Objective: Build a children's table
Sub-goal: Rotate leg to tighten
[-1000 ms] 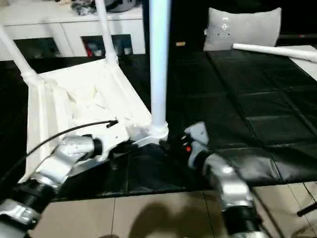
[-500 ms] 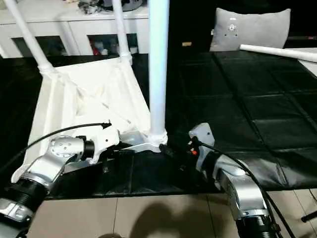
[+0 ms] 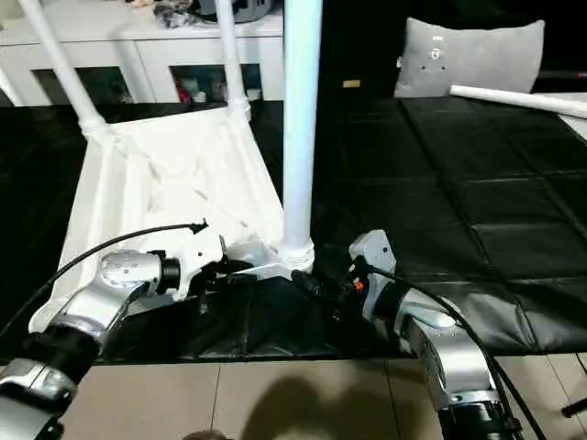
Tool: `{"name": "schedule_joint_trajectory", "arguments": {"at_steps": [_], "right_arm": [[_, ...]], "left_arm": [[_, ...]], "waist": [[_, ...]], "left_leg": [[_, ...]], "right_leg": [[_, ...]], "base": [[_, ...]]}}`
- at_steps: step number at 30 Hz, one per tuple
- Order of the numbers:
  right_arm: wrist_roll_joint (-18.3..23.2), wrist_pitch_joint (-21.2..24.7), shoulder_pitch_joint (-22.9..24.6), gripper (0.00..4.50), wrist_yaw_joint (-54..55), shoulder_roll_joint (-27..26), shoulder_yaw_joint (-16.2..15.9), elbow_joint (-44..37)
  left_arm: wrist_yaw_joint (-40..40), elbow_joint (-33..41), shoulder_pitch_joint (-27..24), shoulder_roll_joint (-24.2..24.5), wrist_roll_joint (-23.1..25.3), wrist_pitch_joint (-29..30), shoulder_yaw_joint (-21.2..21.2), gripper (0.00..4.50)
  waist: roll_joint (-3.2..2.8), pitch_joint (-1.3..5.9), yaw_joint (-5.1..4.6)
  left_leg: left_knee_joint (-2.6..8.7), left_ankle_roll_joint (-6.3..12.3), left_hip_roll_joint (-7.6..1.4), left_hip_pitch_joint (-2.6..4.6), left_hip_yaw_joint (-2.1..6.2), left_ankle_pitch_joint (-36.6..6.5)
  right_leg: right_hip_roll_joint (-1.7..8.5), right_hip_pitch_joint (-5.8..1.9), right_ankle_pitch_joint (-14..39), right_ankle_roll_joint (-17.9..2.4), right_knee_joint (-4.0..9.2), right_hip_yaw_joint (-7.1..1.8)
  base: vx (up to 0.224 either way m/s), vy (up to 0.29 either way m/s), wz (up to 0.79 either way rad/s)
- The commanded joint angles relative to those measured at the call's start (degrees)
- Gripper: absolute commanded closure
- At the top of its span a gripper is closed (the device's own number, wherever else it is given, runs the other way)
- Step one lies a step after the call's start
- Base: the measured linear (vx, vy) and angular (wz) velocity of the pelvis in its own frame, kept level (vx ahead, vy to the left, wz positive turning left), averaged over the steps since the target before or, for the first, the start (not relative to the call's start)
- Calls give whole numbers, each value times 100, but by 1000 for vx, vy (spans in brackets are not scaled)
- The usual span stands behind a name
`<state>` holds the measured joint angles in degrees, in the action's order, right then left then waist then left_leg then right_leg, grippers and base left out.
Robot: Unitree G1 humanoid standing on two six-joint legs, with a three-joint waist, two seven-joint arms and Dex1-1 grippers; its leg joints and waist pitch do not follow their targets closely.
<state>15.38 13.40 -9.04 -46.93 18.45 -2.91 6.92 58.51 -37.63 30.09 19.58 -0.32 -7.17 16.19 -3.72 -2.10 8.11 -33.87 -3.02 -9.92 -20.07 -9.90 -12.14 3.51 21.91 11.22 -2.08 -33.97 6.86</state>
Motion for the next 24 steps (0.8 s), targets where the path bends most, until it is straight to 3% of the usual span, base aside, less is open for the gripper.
{"name": "schedule_joint_trajectory", "arguments": {"at_steps": [1, 9, 15, 21, 24], "right_arm": [[50, -32, 18, 0, -70, 28, -60, -122], [35, -43, 25, 0, -112, 64, -84, -151], [35, -63, 17, 0, -137, 88, -83, -161], [68, -93, -218, 0, -247, 160, -8, -18], [66, -103, -312, 0, -318, 206, -3, 56]], "left_arm": [[-41, -311, 32, 63, 103, 12, -22, 396], [-100, -687, 231, 105, 367, -286, 113, 441], [-61, -790, 264, 153, 572, -488, 296, 441], [153, -773, 253, 235, 719, -598, 476, 441], [52, -869, 284, 219, 794, -674, 480, 441]], "waist": [[98, 276, -16], [82, 291, -12], [95, 277, -9], [101, 289, -12], [152, 285, -14]], "left_leg": [[412, 381, -375, -10, 159, -847], [400, 400, -384, -18, 163, -741], [409, 372, -375, -14, 160, -819], [407, 389, -395, -17, 163, -748], [399, 412, -386, -15, 147, -692]], "right_leg": [[641, -234, 2114, -321, 559, -410], [644, -243, 1910, -351, 534, -410], [648, -245, 2161, -282, 563, -403], [654, -247, 1936, -363, 527, -413], [652, -245, 1931, -377, 524, -414]], "base": [[0, 0, 0], [0, 0, 0], [0, 0, 0], [0, 0, 0], [0, 0, 0]]}}
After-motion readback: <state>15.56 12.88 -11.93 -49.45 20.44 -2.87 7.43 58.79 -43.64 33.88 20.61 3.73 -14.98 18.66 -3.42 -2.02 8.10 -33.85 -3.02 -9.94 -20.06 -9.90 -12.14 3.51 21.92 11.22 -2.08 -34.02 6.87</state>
